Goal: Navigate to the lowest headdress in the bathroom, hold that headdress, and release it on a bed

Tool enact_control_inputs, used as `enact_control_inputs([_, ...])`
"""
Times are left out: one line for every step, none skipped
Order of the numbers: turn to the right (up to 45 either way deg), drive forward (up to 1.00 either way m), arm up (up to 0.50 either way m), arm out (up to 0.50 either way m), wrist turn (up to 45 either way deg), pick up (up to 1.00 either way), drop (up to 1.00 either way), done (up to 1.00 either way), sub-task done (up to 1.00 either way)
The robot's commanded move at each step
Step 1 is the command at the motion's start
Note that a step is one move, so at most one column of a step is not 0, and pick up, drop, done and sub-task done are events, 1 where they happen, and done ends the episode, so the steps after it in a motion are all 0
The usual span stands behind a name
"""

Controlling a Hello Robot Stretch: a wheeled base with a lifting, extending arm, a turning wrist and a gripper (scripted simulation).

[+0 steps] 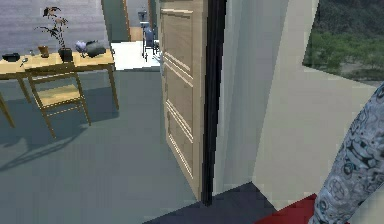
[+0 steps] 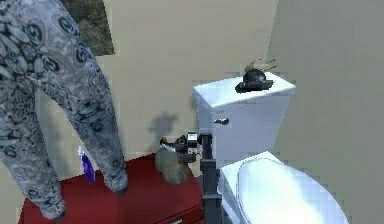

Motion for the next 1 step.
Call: enact_control_inputs([0.0, 0.00, -0.30, 0.00, 0.0, 0.00, 0.00, 0.00, 0.00])
